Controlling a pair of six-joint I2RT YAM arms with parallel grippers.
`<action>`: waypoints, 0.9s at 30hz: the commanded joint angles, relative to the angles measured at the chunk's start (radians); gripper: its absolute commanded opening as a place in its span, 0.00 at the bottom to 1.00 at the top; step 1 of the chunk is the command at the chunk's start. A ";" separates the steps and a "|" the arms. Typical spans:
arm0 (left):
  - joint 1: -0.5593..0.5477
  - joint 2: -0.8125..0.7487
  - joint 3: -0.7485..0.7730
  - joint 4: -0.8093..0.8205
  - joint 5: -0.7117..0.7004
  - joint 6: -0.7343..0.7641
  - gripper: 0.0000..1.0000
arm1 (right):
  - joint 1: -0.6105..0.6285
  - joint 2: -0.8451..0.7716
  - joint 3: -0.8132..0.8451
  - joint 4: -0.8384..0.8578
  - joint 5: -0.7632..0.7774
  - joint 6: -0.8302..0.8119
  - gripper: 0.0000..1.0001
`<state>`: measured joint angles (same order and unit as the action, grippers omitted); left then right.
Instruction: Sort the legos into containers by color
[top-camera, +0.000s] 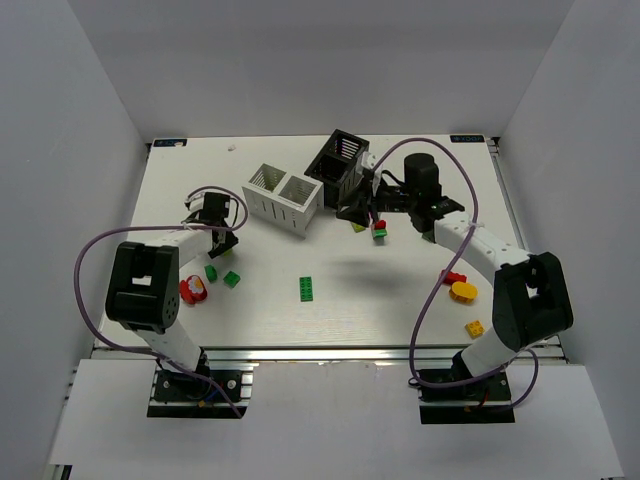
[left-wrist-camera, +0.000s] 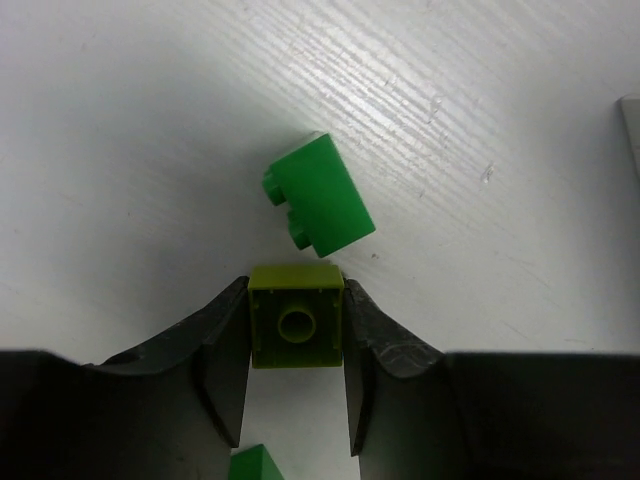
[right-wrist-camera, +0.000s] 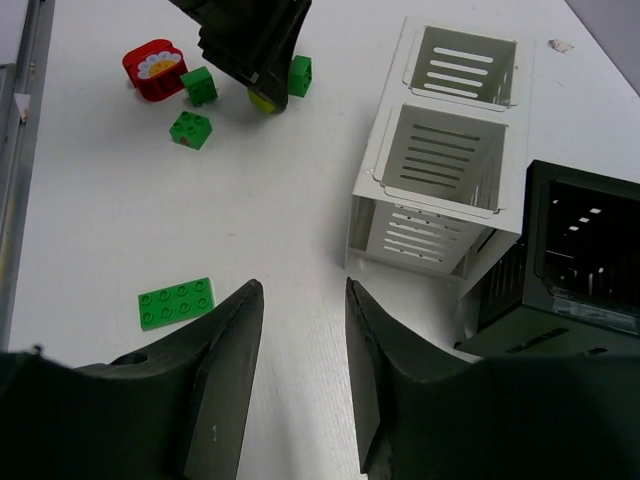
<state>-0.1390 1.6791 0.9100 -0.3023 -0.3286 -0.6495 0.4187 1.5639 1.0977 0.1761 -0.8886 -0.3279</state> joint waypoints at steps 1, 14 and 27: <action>0.006 0.007 0.023 0.023 0.006 0.005 0.41 | -0.020 -0.036 0.007 0.049 -0.006 0.021 0.44; 0.007 -0.212 -0.107 0.084 0.157 0.028 0.09 | -0.027 -0.031 0.001 0.048 0.054 0.047 0.32; 0.004 -0.437 -0.053 0.218 0.413 0.067 0.03 | -0.043 -0.025 -0.053 0.056 0.163 0.122 0.22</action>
<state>-0.1383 1.2465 0.7734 -0.1215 0.0116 -0.6048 0.3805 1.5639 1.0607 0.1951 -0.7532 -0.2249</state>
